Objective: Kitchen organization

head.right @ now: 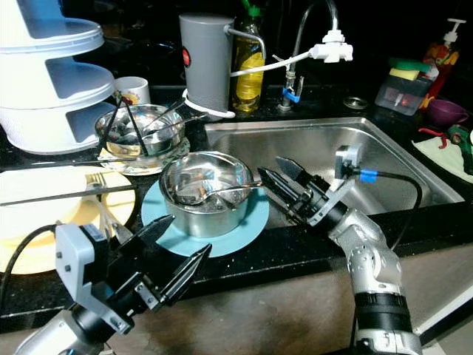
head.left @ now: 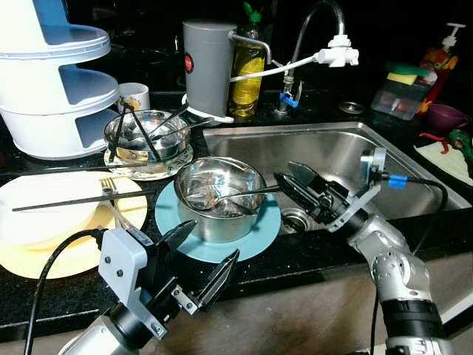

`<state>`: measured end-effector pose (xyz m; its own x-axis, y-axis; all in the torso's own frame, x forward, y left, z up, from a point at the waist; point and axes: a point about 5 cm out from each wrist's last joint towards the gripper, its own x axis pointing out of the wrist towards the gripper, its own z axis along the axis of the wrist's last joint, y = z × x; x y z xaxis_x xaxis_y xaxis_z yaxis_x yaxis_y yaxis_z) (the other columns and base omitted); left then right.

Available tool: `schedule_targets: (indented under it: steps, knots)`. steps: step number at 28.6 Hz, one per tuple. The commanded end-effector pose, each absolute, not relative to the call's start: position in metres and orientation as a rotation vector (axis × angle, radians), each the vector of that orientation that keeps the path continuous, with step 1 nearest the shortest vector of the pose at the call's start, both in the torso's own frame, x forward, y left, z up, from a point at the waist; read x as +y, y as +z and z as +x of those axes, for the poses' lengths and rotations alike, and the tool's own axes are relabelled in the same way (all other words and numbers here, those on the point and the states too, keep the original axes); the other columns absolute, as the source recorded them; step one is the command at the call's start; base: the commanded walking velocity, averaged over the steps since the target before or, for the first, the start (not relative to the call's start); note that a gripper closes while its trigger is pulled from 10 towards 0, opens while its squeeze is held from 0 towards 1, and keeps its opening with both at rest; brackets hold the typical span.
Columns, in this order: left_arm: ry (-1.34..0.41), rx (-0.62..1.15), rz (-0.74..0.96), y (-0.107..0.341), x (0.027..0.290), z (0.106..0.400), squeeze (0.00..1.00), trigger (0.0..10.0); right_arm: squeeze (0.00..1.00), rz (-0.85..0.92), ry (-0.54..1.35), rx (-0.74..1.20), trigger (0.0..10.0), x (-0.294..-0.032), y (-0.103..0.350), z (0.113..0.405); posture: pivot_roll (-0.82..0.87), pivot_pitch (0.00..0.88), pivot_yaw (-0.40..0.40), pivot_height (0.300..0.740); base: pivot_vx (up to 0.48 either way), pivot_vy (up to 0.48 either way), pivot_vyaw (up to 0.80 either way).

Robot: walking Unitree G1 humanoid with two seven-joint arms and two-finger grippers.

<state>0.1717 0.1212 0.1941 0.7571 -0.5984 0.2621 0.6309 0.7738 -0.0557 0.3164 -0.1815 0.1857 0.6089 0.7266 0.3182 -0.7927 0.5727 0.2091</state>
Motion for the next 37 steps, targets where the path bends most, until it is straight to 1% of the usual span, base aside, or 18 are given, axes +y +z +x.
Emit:
schedule_targets:
  steps: [1,10,16,18,19,37]
  knots:
    - [-0.678,-0.21,-0.143,0.191,0.121,0.172,0.0,10.0,0.0,0.321,0.905,-0.2,10.0,-0.18,0.183,0.314,0.04,0.0,-0.071,0.74,0.0,0.0,0.0]
    - [-0.684,-0.211,-0.146,0.191,0.12,0.173,0.0,10.0,0.0,0.287,0.898,-0.195,10.0,-0.173,0.182,0.316,0.04,0.0,-0.068,0.74,0.0,0.0,0.0]
    - [-0.685,-0.209,-0.148,0.191,0.12,0.173,0.0,10.0,0.0,0.294,0.931,-0.206,10.0,-0.164,0.185,0.317,0.04,0.0,-0.071,0.74,0.0,0.0,0.0]
    - [-0.685,-0.209,-0.148,0.19,0.119,0.173,0.0,10.0,0.0,0.295,0.938,-0.206,3.5,-0.164,0.186,0.316,0.04,0.0,-0.073,0.74,0.0,0.0,0.0]
    - [-0.685,-0.208,-0.148,0.19,0.119,0.173,0.0,10.0,0.0,0.297,0.94,-0.208,0.0,-0.164,0.186,0.317,0.04,0.0,-0.074,0.74,0.0,0.0,0.0]
    - [-0.692,-0.208,-0.153,0.189,0.117,0.173,0.0,10.0,0.0,0.313,0.947,-0.269,0.0,-0.172,0.201,0.318,0.04,0.0,-0.075,0.74,0.0,0.0,0.0]
